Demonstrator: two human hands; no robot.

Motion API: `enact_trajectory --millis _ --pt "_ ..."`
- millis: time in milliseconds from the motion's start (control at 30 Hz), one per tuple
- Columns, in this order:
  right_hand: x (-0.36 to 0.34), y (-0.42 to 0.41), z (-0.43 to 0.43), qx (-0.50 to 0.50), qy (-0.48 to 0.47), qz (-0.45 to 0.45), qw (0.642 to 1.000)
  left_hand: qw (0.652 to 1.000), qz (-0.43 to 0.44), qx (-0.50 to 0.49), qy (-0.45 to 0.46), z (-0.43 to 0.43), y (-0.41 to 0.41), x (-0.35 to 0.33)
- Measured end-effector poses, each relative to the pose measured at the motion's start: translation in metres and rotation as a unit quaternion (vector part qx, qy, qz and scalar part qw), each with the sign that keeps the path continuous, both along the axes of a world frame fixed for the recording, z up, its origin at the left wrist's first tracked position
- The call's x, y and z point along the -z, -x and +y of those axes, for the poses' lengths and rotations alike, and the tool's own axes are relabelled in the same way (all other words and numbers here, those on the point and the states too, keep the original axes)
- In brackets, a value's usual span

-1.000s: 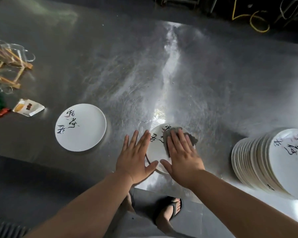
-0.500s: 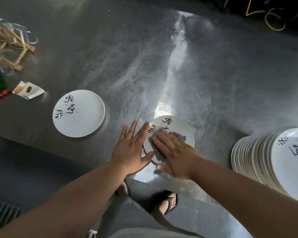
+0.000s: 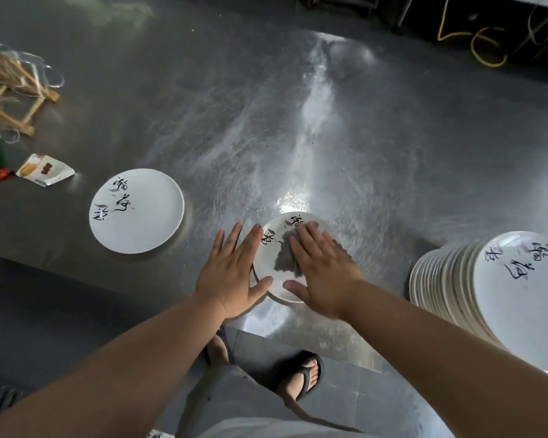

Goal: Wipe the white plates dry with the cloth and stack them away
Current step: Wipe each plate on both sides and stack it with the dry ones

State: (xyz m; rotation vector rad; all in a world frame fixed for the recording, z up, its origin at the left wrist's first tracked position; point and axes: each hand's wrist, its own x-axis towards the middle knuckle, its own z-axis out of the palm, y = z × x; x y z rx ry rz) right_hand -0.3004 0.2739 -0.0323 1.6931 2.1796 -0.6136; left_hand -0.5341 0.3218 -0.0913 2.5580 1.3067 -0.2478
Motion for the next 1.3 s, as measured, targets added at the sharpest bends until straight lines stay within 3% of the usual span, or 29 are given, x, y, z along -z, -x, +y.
enact_trajectory --millis 100,200,367,567,733,833,967,1133,1300 --pt "0.001 0.014 -0.036 -0.066 0.020 0.050 0.996 1.000 -0.008 -0.003 -0.003 -0.001 0.000 0.001" --pt "0.006 0.002 -0.049 -0.134 0.004 0.039 0.990 1.000 -0.016 -0.004 -0.006 -0.001 0.000 0.001" --pt "-0.001 -0.011 -0.008 0.000 0.000 -0.067 0.998 1.000 -0.018 -0.006 -0.003 0.000 0.000 0.003" --pt "0.009 -0.012 -0.065 -0.137 -0.001 0.031 0.990 1.000 -0.025 -0.011 -0.007 -0.002 0.001 0.003" --pt "-0.001 -0.039 -0.024 -0.009 -0.006 -0.070 0.997 1.000 -0.019 -0.010 -0.003 -0.001 0.001 0.003" --pt "-0.005 -0.016 -0.036 0.018 0.011 -0.034 0.999 1.000 -0.028 -0.015 0.000 -0.001 0.002 0.002" --pt "-0.001 -0.004 -0.086 -0.057 -0.019 0.027 0.998 0.999 -0.033 -0.009 -0.008 -0.003 0.002 0.003" --pt "0.002 -0.028 -0.030 0.018 -0.048 -0.013 0.999 1.000 -0.016 0.000 -0.001 0.000 0.002 0.005" --pt "0.003 0.006 0.031 -0.071 -0.046 -0.003 0.996 1.000 -0.011 0.004 -0.001 0.000 0.002 0.005"
